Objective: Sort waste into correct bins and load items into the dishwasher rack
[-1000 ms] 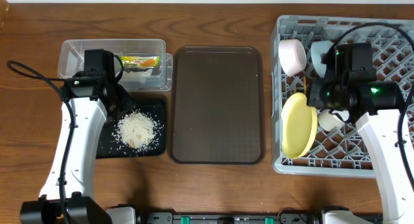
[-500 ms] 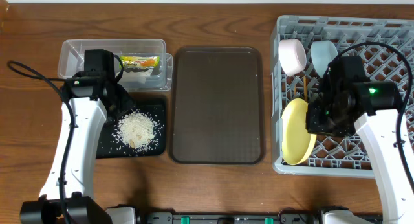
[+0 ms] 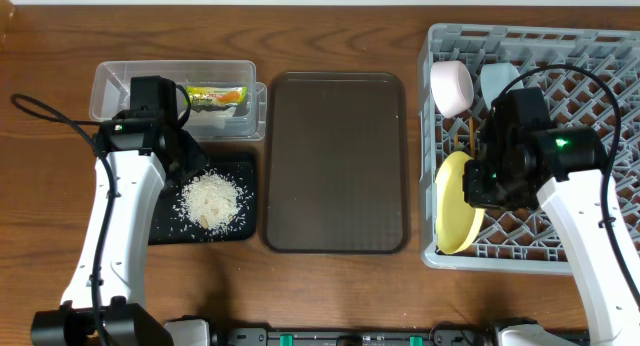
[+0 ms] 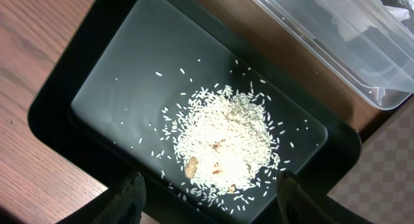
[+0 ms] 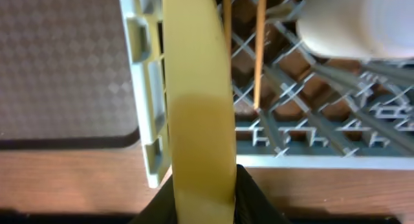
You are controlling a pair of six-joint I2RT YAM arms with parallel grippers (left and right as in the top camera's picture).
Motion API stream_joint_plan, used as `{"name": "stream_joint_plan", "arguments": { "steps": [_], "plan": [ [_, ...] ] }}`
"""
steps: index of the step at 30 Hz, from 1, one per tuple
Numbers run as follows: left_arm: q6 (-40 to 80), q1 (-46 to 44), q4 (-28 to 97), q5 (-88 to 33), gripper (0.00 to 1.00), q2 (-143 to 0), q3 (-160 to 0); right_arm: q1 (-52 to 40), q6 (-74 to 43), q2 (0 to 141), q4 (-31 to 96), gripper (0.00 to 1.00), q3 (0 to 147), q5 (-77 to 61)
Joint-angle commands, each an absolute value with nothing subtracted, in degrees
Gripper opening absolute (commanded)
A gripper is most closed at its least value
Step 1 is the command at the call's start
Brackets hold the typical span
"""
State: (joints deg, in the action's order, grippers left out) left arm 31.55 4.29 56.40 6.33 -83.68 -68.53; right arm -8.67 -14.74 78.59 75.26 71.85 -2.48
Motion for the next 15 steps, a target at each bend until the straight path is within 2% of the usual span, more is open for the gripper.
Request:
{"name": "stream_joint_plan", "arguments": {
  "steps": [1,4,10,13,15],
  "plan": [
    [32.03,4.43,56.53,6.44,0.67,-83.48,-68.58,-9.45,-15.49,78.02,73.14,0.14,71.13,-2.46],
    [32.03,4.43,56.53,6.44,0.68,-83.48,-68.58,-9.45,-15.86,78.02,69.76,0.10,71.13,-0.56],
    [32.01,4.43,56.53,6.44,0.68,-83.48,-68.58,-9.45,-15.84,78.02,62.39,0.10,71.13,2.74],
    [32.01,4.43,56.53,6.44,0.67,-83.48,-68.58,-9.45,-15.84,78.02,59.68,0.14,71.13,3.01],
    [32.01,4.43,56.51,6.44,0.68,-83.48,-68.58,-9.45,-15.84,78.02,57.89,0.25,71.13,3.01]
  ]
}}
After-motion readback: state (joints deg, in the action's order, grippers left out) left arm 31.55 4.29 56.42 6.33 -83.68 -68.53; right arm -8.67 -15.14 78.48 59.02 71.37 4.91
